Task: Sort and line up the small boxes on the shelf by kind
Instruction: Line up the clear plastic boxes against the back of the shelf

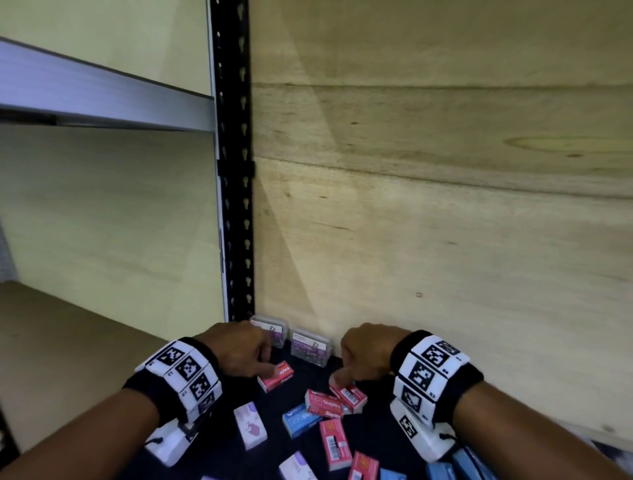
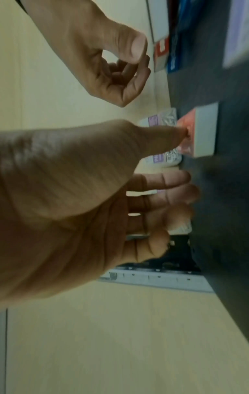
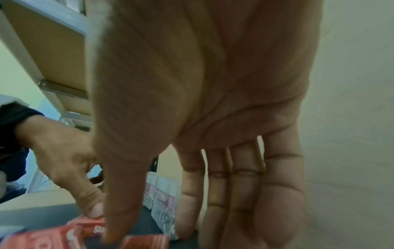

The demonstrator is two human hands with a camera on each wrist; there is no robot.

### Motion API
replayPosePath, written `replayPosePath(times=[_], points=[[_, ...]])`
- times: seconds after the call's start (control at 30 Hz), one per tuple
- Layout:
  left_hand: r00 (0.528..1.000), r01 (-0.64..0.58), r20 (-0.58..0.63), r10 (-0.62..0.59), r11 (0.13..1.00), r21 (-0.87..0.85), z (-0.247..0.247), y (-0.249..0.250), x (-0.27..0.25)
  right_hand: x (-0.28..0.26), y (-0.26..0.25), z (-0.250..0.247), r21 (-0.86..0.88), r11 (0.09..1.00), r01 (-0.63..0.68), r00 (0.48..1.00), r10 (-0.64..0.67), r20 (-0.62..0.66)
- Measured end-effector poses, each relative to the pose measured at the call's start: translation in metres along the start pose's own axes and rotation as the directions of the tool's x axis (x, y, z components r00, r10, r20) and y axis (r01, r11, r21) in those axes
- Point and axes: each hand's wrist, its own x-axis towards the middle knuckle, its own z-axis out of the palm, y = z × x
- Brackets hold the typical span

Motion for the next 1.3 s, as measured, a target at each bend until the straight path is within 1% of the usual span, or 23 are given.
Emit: replayPosePath(times=[0.07, 0.17, 0.27, 0.37, 0.5, 0.6, 0.73, 0.8, 0.93, 1.13, 1.3], points=[[0.999, 0.01, 0.036, -0.01, 1.0, -0.011, 0.002, 0.005, 0.001, -0.001, 0.0, 0.005, -0.003, 1.0, -0.002, 0.999, 0.002, 0.044], [0.997, 0.017, 0.074, -0.012, 0.998, -0.062, 0.0, 0.013, 0.0, -0.002, -0.001, 0.01, 0.012, 1.0, -0.003, 0.998, 0.002, 0.062], [0.995, 0.031, 0.093, -0.03, 0.999, -0.013, -0.001, 0.021, -0.003, -0.004, -0.003, 0.012, 0.009, 1.0, 0.003, 0.999, -0.004, 0.051], [0.998, 0.017, 0.067, -0.019, 1.0, 0.025, -0.007, 0.029, -0.006, -0.006, 0.003, 0.013, -0.023, 1.0, 0.017, 0.999, -0.016, 0.042], [0.997, -0.076, 0.0, 0.076, 0.997, 0.021, -0.023, 0.05, -0.009, -0.015, 0.022, 0.013, -0.074, 0.997, -0.026, 0.999, 0.028, 0.033], [0.99, -0.144, -0.017, 0.143, 0.989, -0.021, -0.033, 0.074, -0.002, -0.025, 0.042, 0.014, -0.092, 0.992, -0.083, 0.996, 0.085, 0.02], [0.974, -0.226, -0.002, 0.226, 0.973, -0.041, -0.034, 0.111, 0.012, -0.037, 0.063, 0.019, -0.087, 0.986, -0.145, 0.989, 0.145, -0.009], [0.965, -0.262, 0.016, 0.263, 0.964, -0.035, -0.034, 0.128, 0.02, -0.041, 0.07, 0.021, -0.108, 0.982, -0.153, 0.988, 0.152, -0.014], [0.953, -0.3, 0.04, 0.3, 0.954, -0.004, -0.032, 0.152, 0.033, -0.048, 0.079, 0.027, -0.113, 0.981, -0.156, 0.987, 0.151, -0.046], [0.955, -0.289, 0.07, 0.288, 0.957, 0.014, -0.025, 0.164, 0.046, -0.054, 0.087, 0.035, -0.139, 0.98, -0.139, 0.988, 0.128, -0.087], [0.961, -0.264, 0.093, 0.262, 0.965, 0.006, -0.02, 0.166, 0.05, -0.058, 0.089, 0.036, -0.143, 0.981, -0.13, 0.99, 0.12, -0.078]])
